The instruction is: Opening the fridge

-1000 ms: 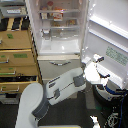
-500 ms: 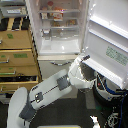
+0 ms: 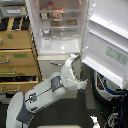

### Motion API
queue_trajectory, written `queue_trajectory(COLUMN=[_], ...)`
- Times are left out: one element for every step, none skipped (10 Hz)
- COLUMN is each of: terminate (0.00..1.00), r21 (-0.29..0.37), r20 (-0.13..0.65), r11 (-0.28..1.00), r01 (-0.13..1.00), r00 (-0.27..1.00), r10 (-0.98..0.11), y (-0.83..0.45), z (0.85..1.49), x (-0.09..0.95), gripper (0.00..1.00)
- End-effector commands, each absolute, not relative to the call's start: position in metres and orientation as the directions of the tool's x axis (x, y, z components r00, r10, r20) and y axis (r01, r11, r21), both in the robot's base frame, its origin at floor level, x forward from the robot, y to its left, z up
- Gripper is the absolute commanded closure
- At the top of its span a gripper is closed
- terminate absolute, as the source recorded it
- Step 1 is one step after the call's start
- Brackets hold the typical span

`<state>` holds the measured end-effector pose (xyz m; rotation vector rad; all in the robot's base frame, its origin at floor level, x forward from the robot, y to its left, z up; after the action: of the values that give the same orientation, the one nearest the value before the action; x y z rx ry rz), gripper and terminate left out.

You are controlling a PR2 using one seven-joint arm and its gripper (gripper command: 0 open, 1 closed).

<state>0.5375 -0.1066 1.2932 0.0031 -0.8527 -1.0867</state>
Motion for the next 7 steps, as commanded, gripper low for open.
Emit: queue_trajectory(terminate=[0.00, 0.00, 0.00, 0.00, 0.00, 0.00, 0.00], r21=[0.131, 0.110, 0.103, 0.099, 0.083, 0.079, 0.075], r20=[0.512, 0.532, 0.541, 0.550, 0.552, 0.546, 0.549], r11=[0.921, 0.929, 0.929, 0.931, 0.937, 0.943, 0.946], r01=[0.366, 0.353, 0.355, 0.351, 0.339, 0.324, 0.315], r00=[0.771, 0.768, 0.764, 0.760, 0.767, 0.777, 0.779], r10=[-0.379, -0.355, -0.352, -0.345, -0.327, -0.313, -0.303], y=[0.260, 0.264, 0.262, 0.263, 0.271, 0.285, 0.293], z=[0.968, 0.948, 0.942, 0.938, 0.933, 0.920, 0.915], x=[0.489, 0.490, 0.489, 0.486, 0.475, 0.456, 0.446], gripper=[0.00, 0.00, 0.00, 0.00, 0.00, 0.00, 0.00])
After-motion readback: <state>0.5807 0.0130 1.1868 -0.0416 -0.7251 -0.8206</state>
